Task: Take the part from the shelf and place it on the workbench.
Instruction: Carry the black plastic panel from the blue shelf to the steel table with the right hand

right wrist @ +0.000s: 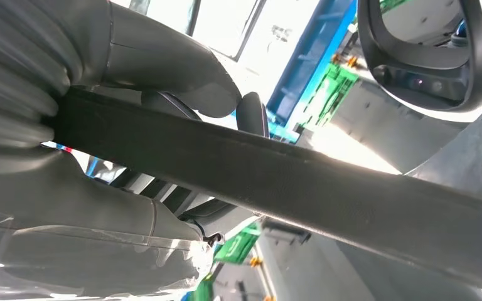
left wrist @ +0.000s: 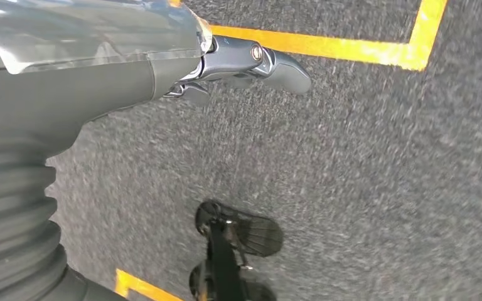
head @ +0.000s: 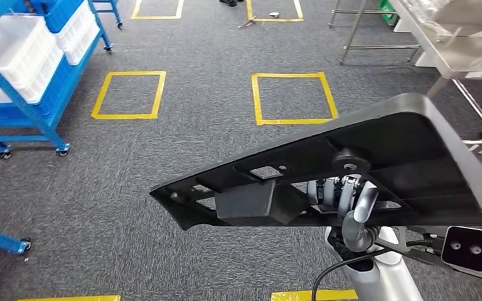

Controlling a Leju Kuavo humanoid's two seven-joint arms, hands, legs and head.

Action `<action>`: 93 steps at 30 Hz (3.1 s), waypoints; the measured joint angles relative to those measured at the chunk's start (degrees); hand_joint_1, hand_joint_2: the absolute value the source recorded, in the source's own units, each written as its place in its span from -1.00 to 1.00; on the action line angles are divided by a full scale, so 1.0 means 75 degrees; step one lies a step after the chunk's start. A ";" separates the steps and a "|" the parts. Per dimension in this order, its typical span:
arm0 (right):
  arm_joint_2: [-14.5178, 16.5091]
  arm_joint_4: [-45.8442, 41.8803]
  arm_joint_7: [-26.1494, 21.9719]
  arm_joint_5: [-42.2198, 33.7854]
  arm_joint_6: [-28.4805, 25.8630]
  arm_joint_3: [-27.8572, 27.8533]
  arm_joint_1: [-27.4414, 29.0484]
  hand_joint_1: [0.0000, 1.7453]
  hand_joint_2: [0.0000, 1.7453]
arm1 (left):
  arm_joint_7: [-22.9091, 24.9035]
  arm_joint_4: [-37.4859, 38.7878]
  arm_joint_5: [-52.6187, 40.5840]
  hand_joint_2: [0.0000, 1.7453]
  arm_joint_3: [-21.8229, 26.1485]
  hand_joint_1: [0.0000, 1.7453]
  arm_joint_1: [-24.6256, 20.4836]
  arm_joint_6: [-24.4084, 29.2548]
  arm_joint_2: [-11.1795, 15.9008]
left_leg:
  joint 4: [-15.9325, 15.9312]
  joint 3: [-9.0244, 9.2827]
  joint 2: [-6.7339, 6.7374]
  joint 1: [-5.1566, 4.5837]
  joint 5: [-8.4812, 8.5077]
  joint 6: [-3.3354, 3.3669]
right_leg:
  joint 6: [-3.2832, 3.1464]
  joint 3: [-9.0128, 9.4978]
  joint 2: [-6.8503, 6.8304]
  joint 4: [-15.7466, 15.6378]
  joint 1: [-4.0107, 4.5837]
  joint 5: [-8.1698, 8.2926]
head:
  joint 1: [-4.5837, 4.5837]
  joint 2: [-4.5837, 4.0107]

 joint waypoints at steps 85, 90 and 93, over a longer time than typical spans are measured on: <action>0.0207 0.0622 0.0000 0.0275 0.0969 -0.1139 0.0725 1.00 1.00 | -0.0258 -0.0038 -0.0417 1.00 0.0947 -1.00 0.0090 0.0092 0.0213 | 0.0314 -0.0059 -0.0397 0.0022 -0.0260 -0.0225 | -0.0172 0.0785 0.0641 -0.1551 0.0059 0.0826 | -0.0001 0.0000; 0.0225 0.0565 0.0000 0.0239 0.0405 -0.1011 0.0802 1.00 1.00 | 0.0049 -0.0035 -0.0614 1.00 0.0938 -1.00 0.0080 0.0114 0.0197 | 0.0189 -0.0024 -0.0046 0.0024 -0.0158 0.0016 | 0.0005 0.0402 0.0237 -0.0831 0.0042 0.0396 | 0.0000 0.0000; 0.0226 0.0565 0.0000 0.0165 0.0140 -0.0855 0.0769 1.00 1.00 | 0.0147 -0.0035 -0.0689 1.00 0.0937 -1.00 0.0104 0.0092 0.0197 | 0.0189 -0.0031 0.0186 -0.0016 -0.0170 0.0053 | 0.0061 -0.0238 -0.0043 0.0493 0.0012 -0.0125 | 0.0001 0.0000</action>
